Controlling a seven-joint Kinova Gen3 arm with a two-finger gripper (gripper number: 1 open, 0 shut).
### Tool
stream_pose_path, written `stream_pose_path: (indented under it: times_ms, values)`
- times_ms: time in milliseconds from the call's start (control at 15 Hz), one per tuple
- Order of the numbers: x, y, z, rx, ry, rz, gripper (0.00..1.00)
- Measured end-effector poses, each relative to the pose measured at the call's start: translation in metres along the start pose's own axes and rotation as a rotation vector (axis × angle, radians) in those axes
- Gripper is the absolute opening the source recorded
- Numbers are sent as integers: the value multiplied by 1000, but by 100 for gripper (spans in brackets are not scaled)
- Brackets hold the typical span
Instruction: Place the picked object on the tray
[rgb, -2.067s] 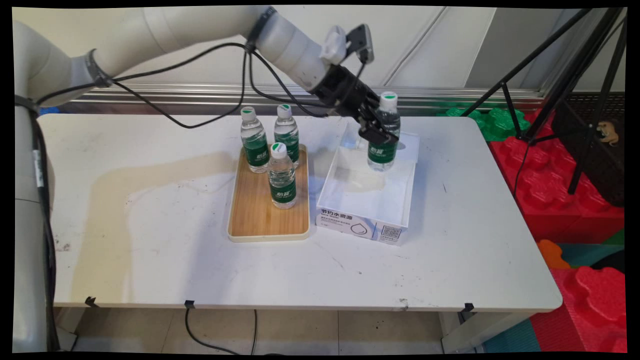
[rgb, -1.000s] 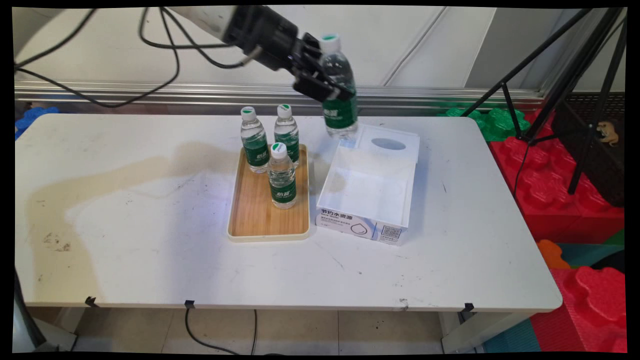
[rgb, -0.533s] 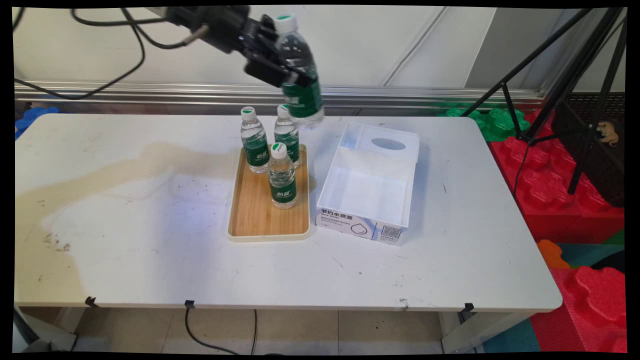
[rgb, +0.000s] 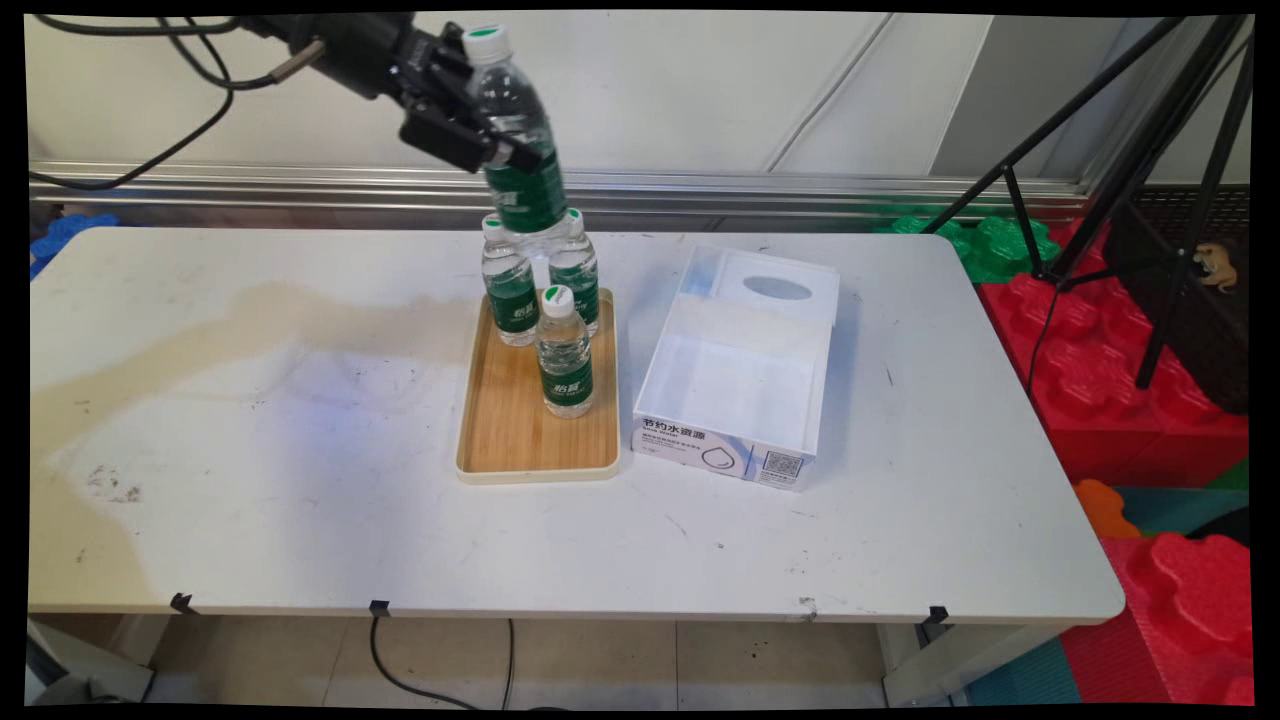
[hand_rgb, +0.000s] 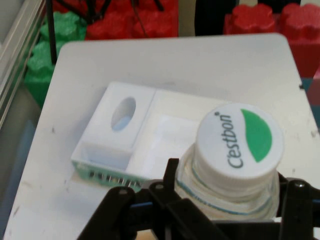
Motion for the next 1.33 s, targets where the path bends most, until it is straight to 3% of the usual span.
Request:
stream_pose_path:
  times_ms: [733, 1333]
  values:
    - [-59, 6, -5, 32, -120, -40, 0]
    - [-116, 13, 40, 36, -157, -92, 0]
